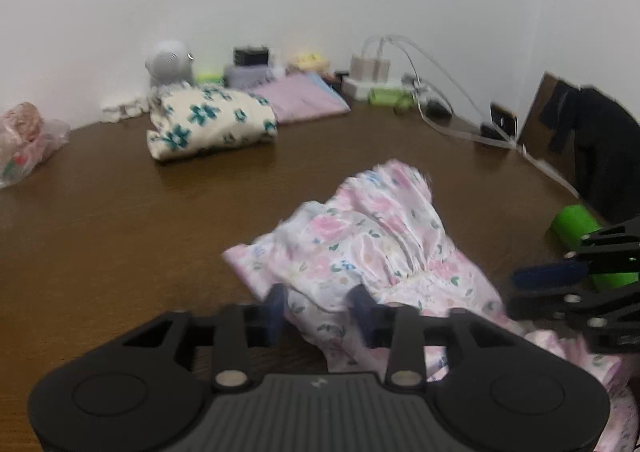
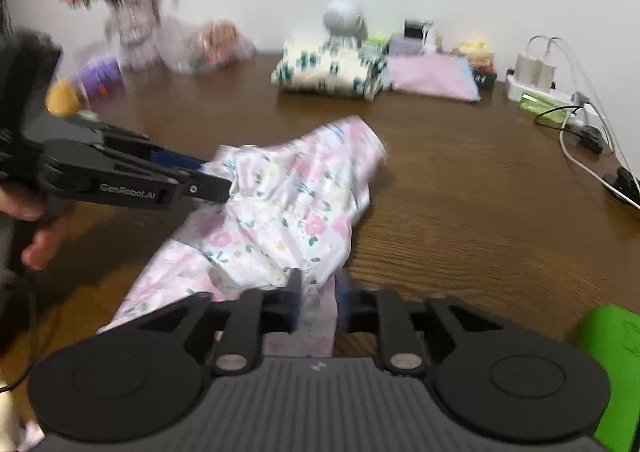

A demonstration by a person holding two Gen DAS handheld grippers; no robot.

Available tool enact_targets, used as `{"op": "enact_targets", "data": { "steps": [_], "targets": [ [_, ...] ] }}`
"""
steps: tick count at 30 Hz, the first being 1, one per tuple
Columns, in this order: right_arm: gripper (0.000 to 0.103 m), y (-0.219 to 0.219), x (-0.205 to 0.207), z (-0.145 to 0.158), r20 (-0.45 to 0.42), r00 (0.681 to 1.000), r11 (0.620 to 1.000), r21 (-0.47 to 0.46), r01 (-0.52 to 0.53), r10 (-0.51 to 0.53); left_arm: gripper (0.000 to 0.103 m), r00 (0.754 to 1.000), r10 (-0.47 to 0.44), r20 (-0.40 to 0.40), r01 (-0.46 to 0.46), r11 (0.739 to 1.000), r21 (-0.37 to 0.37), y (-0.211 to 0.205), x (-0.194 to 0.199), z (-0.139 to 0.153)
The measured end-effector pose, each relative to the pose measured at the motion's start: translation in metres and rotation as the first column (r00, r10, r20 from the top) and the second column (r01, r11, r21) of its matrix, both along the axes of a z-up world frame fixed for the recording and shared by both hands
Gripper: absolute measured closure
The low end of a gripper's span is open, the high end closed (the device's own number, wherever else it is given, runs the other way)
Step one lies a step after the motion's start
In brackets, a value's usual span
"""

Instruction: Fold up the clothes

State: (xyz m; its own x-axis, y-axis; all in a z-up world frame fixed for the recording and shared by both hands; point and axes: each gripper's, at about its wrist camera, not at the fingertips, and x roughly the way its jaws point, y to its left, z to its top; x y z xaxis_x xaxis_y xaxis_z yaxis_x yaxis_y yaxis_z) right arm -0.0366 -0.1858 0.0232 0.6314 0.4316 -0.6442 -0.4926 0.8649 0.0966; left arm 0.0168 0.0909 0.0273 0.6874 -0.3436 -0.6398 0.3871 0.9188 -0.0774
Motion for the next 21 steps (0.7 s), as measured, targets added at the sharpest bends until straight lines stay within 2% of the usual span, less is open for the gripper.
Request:
{"op": "enact_targets", "data": {
  "steps": [1, 5, 8, 11, 18, 19, 20, 21],
  "targets": [
    [0.063, -0.012, -0.004, 0.005, 0.012, 1.000, 0.999, 0.034, -0.009, 0.008, 0.053, 1.000, 0.022, 0.002, -0.022, 1.000, -0.017, 0.010, -0.004, 0.003],
    [0.063, -0.009, 0.016, 0.014, 0.049, 0.996, 0.990, 0.116, -0.084, 0.079, 0.053, 0.994, 0.102, -0.030, -0.104, 0.992, -0.074, 0.041, -0.020, 0.007],
    [0.060, 0.024, 0.041, 0.005, 0.065, 0.987, 0.984, 0.090, -0.155, 0.150, 0.053, 0.993, 0.110, -0.047, -0.113, 0.992, -0.049, 0.039, -0.020, 0.003],
    [0.060, 0.052, 0.057, -0.005, 0.052, 0.994, 0.994, 0.039, -0.101, 0.099, 0.053, 0.993, 0.098, -0.061, -0.104, 0.990, -0.093, 0.036, -0.007, 0.003],
    [0.061, 0.037, 0.070, -0.020, 0.019, 1.000, 0.998, 0.067, 0.001, -0.002, 0.056, 0.981, 0.140, -0.135, -0.162, 0.971, -0.177, 0.029, 0.038, -0.007],
    [0.066, 0.034, 0.070, -0.021, 0.020, 1.000, 0.998, 0.063, 0.011, -0.012, 0.058, 0.980, 0.138, -0.144, -0.164, 0.969, -0.187, 0.028, 0.041, -0.009],
    [0.072, 0.031, 0.070, -0.023, 0.015, 1.000, 0.997, 0.077, 0.016, -0.017, 0.067, 0.980, 0.135, -0.146, -0.162, 0.968, -0.191, 0.026, 0.043, -0.011],
    [0.093, 0.027, 0.070, -0.024, 0.011, 1.000, 0.996, 0.091, 0.021, -0.022, 0.075, 0.981, 0.132, -0.144, -0.158, 0.969, -0.191, 0.024, 0.044, -0.013]
  ]
}}
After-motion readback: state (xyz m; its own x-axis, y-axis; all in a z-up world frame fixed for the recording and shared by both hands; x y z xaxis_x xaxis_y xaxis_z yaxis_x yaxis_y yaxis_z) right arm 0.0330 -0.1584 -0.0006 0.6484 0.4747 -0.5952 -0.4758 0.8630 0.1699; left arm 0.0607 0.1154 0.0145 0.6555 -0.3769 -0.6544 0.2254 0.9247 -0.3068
